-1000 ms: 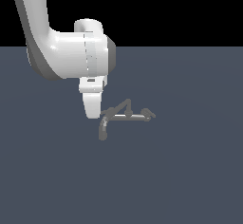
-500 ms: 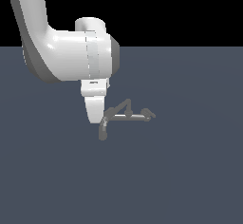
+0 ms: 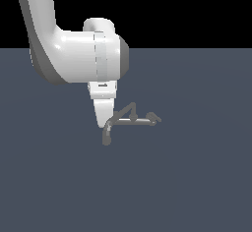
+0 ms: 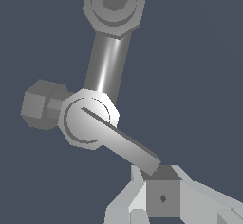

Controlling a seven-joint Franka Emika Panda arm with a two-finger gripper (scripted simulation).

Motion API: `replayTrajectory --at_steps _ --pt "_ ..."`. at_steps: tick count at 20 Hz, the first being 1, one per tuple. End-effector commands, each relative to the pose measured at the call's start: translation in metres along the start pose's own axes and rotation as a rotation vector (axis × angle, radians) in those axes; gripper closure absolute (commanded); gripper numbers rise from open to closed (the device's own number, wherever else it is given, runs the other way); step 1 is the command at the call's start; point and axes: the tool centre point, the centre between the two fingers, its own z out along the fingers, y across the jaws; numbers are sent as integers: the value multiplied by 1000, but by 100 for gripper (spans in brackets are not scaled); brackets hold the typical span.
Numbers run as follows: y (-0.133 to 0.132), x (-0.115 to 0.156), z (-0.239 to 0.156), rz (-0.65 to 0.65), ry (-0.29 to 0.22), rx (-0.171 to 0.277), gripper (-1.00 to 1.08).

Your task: Turn on the faucet by rotating a designated handle.

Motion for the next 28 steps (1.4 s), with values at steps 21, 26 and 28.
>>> replayTrajectory --at_steps 21,26,28 --pt "-32 33 -1 19 4 -16 108" --pt "-48 55 -1 53 12 -4 108" --pt "-54 63 -2 67 16 0 108"
